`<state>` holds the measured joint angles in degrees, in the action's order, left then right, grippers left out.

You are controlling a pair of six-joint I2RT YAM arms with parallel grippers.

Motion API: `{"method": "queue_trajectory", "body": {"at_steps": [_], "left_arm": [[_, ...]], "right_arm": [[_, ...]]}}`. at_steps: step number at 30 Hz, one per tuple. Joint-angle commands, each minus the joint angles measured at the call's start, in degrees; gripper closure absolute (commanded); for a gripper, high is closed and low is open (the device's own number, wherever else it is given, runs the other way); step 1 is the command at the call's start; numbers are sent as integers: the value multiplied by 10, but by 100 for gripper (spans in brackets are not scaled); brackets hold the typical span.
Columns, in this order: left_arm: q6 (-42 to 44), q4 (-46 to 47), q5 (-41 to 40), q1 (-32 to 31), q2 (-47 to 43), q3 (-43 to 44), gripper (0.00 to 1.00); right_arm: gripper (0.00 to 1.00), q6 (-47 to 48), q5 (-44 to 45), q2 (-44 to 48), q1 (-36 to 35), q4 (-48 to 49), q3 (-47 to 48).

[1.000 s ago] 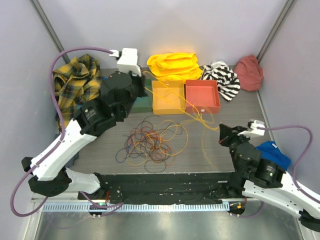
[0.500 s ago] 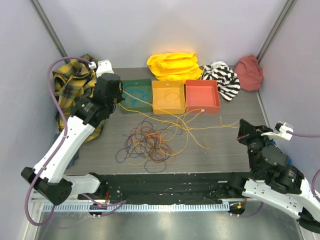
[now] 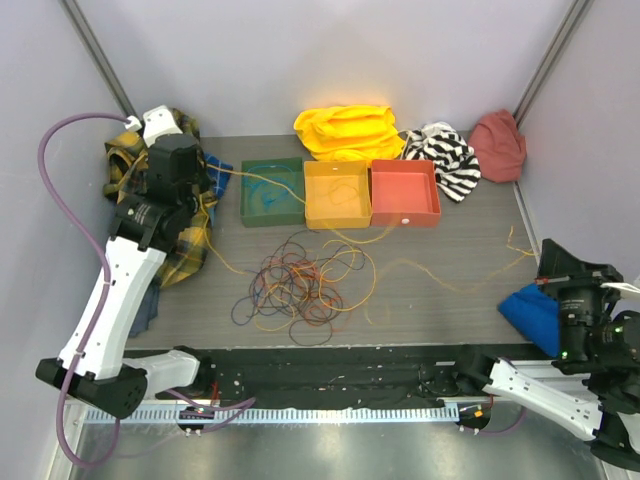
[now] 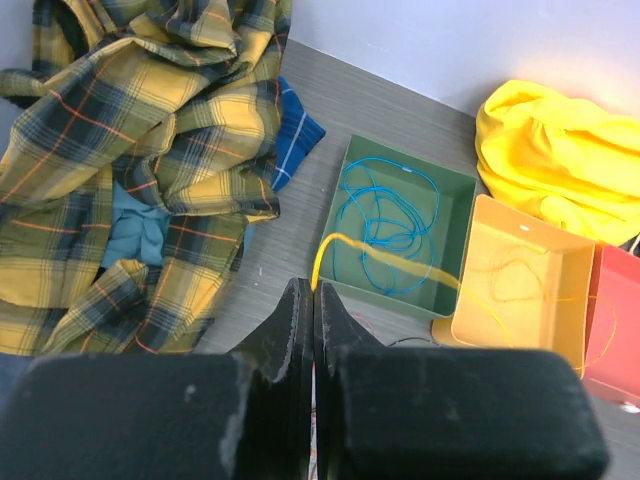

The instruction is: Untangle the cables

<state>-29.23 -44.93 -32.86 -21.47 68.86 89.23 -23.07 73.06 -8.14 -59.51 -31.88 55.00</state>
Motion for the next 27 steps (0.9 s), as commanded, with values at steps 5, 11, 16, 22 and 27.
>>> {"method": "queue_trajectory", "body": {"at_steps": [5,11,16,22,27], "left_arm": [[-34,19,66,10,-22,14,100],[-58,105,209,11,-32,29,100],[-70,162,298,3,-15,65,100],[-71,236,358,-15,35,148,100],[-74,288,384,-20,93,210,100]], "right_arm": [[99,12,2,-14,-2,-16,8],[99,-27,-34,-39,-1,-16,-21],[99,-46,-70,-78,-2,-7,-45],[99,-56,-96,-124,-1,23,-66],[99,-62,-110,-148,-1,44,-86]]}}
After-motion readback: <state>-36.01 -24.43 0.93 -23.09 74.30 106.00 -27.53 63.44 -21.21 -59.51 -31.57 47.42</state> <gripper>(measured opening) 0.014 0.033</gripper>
